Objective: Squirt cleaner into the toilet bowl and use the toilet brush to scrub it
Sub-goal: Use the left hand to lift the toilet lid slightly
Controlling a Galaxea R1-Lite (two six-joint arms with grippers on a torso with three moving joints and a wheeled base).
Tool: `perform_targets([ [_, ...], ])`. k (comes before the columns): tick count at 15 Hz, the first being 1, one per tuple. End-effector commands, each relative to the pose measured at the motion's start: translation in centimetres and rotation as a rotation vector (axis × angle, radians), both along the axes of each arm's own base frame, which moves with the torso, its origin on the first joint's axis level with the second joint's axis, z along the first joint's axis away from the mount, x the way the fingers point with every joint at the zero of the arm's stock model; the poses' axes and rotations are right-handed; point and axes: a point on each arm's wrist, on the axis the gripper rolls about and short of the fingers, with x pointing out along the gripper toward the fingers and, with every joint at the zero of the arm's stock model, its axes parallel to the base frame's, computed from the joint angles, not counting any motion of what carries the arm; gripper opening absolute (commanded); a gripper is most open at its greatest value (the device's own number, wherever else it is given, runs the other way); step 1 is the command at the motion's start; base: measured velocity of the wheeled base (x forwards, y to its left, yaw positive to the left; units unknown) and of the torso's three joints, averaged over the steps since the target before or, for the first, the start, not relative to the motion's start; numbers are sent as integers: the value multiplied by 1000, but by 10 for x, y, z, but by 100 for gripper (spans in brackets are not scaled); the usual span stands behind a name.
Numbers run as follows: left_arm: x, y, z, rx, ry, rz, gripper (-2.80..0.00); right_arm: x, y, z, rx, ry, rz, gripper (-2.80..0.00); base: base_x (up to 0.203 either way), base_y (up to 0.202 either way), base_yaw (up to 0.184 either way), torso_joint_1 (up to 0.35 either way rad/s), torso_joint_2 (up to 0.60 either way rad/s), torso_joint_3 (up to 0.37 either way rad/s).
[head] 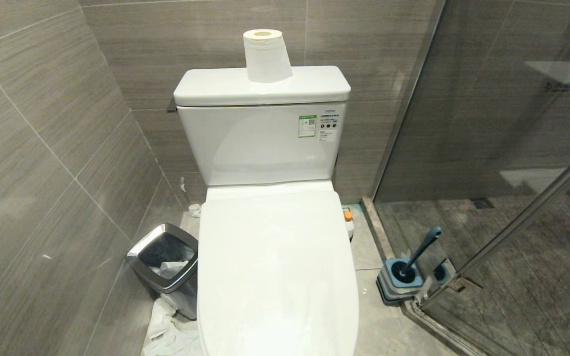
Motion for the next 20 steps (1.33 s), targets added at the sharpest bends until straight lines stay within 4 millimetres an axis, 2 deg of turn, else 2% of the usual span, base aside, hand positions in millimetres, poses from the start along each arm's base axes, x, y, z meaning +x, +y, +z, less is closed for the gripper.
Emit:
perform_targets([
  [1, 0, 0, 0, 0, 0, -1, -280, 0, 0, 0, 0, 1, 0, -280, 0, 0, 0, 0, 0, 0],
  [20, 0, 0, 0, 0, 0, 0, -280, 0, 0, 0, 0, 1, -1, -280, 0, 0, 0, 0, 0, 0],
])
